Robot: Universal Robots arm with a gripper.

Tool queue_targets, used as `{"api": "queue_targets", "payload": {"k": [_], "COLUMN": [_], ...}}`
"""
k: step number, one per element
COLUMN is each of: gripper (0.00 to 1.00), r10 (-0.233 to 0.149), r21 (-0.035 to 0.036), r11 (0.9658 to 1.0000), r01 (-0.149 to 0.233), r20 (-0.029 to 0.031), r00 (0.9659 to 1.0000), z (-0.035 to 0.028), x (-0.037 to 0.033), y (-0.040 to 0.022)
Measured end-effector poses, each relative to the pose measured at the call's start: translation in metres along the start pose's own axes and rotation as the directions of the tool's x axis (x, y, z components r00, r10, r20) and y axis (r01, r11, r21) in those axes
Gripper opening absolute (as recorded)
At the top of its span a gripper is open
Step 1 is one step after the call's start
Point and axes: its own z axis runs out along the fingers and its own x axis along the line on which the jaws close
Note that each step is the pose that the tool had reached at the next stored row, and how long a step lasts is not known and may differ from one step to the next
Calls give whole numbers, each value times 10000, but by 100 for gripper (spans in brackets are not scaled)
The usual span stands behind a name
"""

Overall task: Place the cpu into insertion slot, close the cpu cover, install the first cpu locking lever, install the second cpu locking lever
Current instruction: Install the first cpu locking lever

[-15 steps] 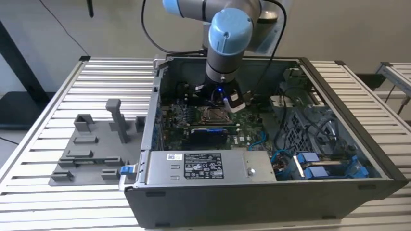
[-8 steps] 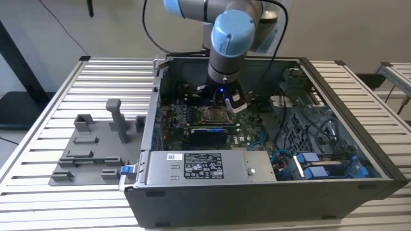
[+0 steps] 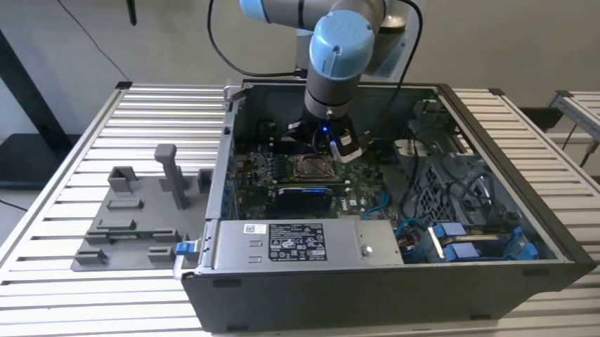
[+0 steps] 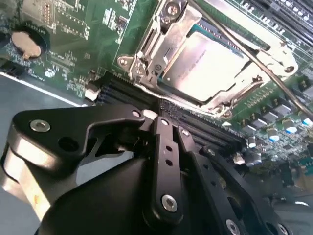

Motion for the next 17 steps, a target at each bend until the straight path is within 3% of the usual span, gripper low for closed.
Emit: {"api": "queue_targets", "payload": {"k": [8,12,14,17], "gripper": [11,11,11,11], "r10": [4,2,-14,-22], "r21": [-72,-75,-79,-80], "r11": [10000,10000,10000,10000], "r01": [-4,-2,14,23], "r20": [-7,-5,32,50], "r00": [10000,10000,10000,10000], "z": [-142,-160,-162,-147], "x": [200,344,415,429], "y": [-5,-33,-43,-52]}}
